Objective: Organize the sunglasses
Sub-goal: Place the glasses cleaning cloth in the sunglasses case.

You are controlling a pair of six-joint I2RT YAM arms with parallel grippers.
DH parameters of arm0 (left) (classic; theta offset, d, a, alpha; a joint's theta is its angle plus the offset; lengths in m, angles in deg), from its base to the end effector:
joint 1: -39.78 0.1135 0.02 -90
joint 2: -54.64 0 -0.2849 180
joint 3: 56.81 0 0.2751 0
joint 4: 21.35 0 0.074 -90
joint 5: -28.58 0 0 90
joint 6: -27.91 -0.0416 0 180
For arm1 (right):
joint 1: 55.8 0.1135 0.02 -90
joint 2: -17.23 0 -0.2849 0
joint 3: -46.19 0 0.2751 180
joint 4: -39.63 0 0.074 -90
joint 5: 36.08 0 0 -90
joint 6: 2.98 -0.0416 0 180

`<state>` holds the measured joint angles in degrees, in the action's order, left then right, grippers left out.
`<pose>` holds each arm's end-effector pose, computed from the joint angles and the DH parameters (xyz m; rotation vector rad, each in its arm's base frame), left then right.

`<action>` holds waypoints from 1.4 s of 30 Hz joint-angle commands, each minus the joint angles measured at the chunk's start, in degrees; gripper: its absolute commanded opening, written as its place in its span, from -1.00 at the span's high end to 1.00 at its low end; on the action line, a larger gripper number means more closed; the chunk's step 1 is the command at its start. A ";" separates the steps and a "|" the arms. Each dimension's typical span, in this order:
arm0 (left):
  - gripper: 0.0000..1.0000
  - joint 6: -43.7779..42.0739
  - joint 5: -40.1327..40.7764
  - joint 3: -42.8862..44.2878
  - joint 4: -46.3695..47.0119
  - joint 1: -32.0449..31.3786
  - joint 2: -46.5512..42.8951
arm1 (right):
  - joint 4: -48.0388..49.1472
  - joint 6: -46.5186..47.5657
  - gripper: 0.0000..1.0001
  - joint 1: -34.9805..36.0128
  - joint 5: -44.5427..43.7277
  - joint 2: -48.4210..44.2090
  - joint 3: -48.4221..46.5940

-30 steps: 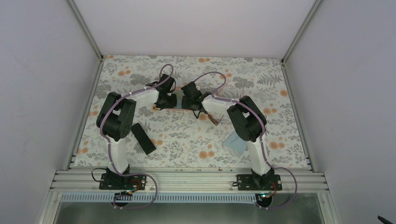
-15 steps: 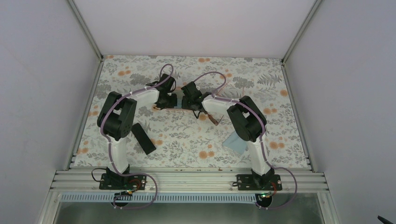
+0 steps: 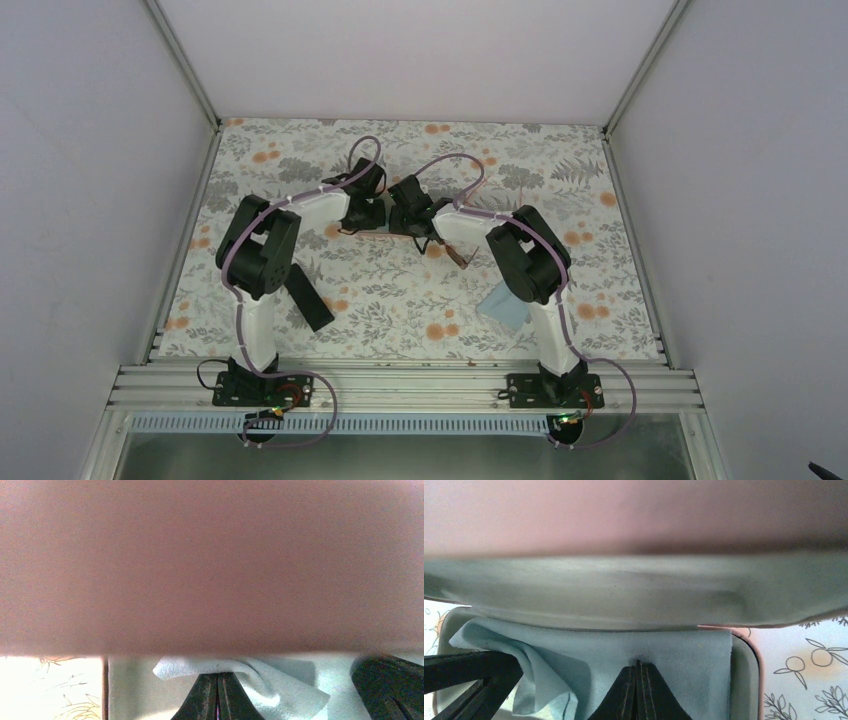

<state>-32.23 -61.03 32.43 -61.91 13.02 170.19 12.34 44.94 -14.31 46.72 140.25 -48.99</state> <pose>0.3884 -0.1956 0.1423 -0.0769 2.7702 -0.2606 0.3663 0.3170 0.1293 0.0641 2.5750 0.4181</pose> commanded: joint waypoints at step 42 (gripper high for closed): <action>0.32 14.61 -8.81 -18.37 27.00 4.99 -9.15 | -0.18 3.31 0.92 -0.98 2.54 0.68 1.86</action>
<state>-20.55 -72.33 14.22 -38.67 17.81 159.32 13.48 47.80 -14.74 48.75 140.10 -48.49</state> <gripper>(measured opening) 0.345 0.041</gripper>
